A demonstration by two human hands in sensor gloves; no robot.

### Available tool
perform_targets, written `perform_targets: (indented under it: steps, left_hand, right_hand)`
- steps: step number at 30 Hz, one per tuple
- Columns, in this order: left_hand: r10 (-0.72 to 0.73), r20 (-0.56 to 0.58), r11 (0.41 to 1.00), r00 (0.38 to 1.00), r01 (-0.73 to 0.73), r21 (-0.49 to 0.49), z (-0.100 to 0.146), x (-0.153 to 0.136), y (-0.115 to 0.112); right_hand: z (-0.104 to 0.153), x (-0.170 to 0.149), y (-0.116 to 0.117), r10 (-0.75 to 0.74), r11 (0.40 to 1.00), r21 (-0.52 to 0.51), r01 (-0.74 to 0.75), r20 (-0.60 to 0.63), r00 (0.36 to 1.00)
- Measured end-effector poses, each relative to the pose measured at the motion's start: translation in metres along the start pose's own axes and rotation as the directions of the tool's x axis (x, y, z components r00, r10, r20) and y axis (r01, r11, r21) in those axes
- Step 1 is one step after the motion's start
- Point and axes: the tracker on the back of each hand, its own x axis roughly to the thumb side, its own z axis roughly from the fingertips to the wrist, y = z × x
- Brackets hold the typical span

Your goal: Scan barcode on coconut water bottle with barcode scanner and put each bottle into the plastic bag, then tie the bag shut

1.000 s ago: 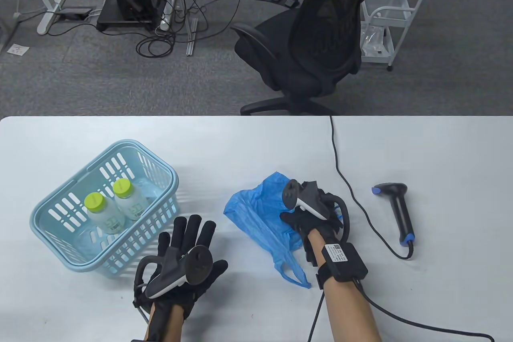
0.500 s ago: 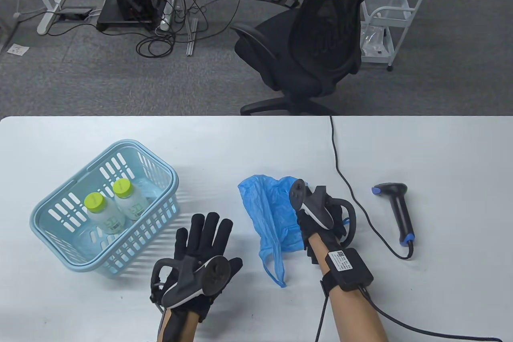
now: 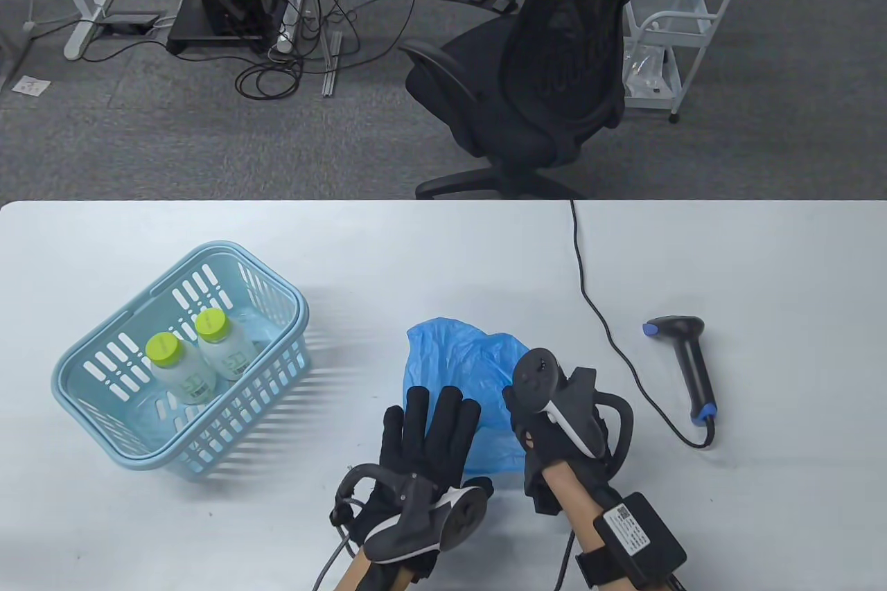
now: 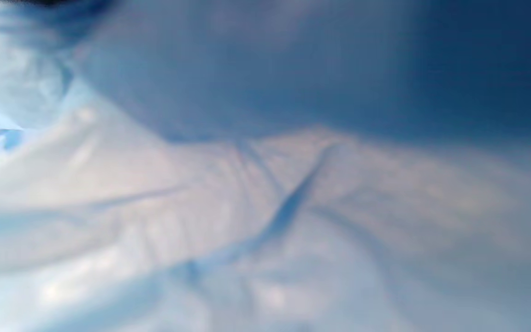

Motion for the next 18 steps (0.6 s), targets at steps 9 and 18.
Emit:
perform_targets:
  steps: [9, 18]
  left_hand:
    - [0.212, -0.145, 0.974, 0.967, -0.197, 0.112, -0.002, -0.038, -0.006]
    - [0.559, -0.191, 0.826, 0.807, -0.56, 0.054, -0.006, -0.08, -0.027]
  right_hand:
    - [0.026, -0.011, 0.016, -0.089, 0.984, 0.165, 0.074, 0.087, 0.992]
    - [0.05, -0.015, 0.0, -0.119, 0.961, -0.191, 0.201, 0.371, 0.921]
